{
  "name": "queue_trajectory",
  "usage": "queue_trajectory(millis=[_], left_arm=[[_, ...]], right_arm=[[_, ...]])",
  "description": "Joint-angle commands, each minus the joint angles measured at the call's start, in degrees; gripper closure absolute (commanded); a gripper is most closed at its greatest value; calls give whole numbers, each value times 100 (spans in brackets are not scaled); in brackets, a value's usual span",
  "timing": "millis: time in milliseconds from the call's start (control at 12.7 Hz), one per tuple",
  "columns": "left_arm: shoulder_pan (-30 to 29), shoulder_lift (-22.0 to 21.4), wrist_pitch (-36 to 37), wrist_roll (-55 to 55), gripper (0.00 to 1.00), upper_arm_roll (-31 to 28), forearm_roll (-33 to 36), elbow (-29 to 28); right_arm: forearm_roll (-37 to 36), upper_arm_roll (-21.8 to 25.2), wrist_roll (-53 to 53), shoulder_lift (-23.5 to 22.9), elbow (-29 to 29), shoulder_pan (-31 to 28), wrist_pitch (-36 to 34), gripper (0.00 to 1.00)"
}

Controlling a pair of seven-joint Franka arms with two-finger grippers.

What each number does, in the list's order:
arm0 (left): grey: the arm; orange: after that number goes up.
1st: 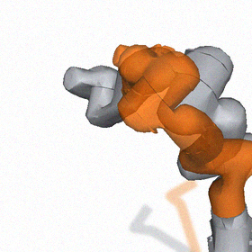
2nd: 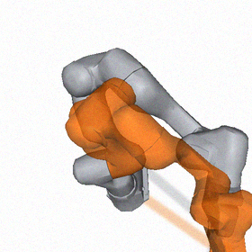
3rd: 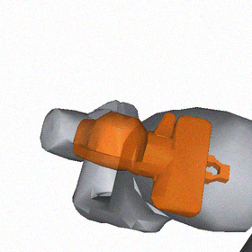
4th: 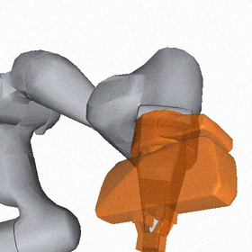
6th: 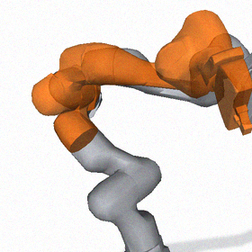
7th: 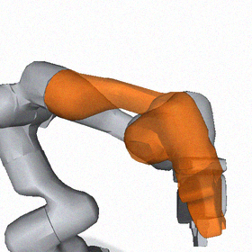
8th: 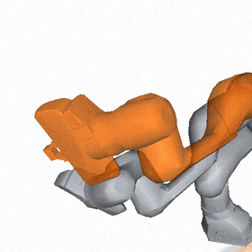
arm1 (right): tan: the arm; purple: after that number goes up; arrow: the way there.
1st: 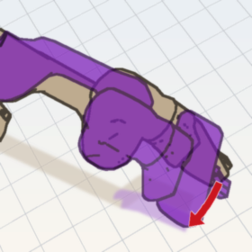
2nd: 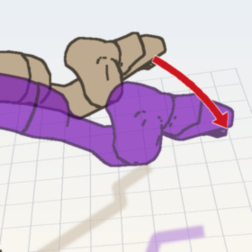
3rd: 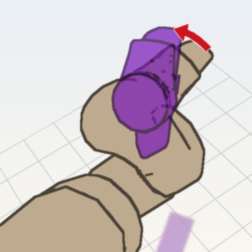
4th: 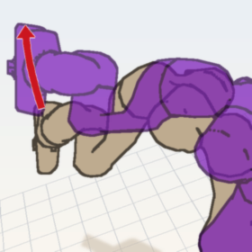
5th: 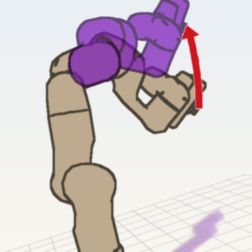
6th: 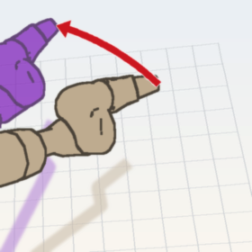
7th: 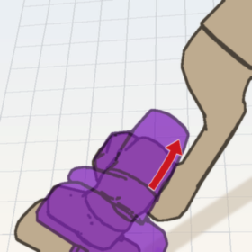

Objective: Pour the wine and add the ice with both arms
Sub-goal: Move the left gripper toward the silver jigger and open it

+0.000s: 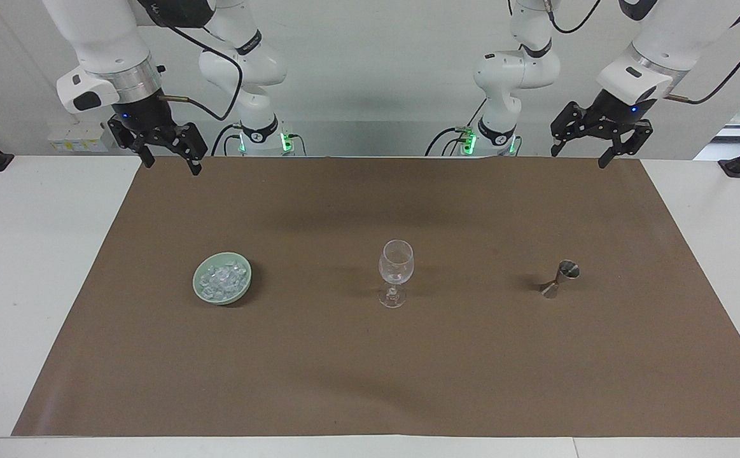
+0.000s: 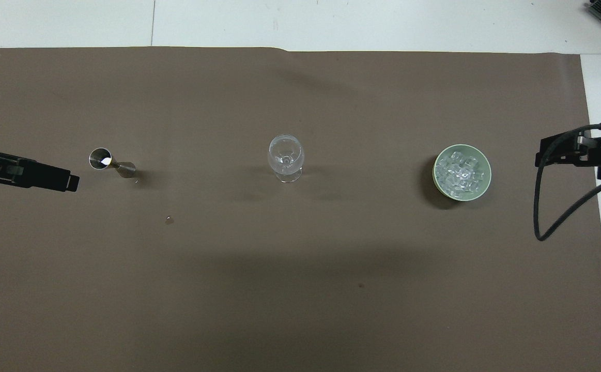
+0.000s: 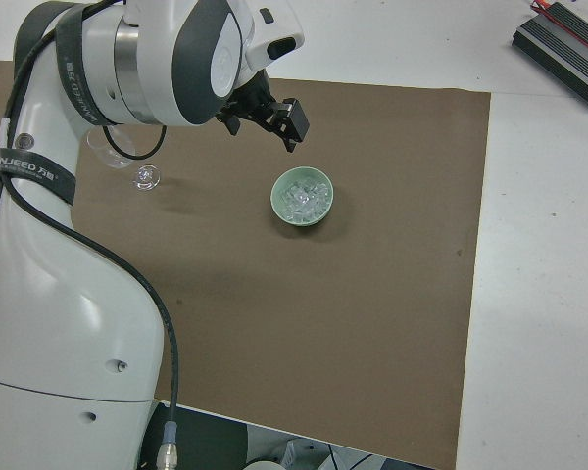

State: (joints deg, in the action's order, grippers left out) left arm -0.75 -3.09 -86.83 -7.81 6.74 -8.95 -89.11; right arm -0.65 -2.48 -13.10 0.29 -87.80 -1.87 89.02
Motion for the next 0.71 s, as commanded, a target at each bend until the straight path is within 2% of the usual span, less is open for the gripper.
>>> queue_trajectory(millis=[0, 632], left_arm=[[-22, -86, -141, -2, 0, -15, -98, -150], [-31, -95, -62, 868, 0, -59, -46, -177]], right_arm=[[65, -16, -35, 77, -106, -59, 107, 0], [56, -25, -35, 77, -106, -59, 107, 0]])
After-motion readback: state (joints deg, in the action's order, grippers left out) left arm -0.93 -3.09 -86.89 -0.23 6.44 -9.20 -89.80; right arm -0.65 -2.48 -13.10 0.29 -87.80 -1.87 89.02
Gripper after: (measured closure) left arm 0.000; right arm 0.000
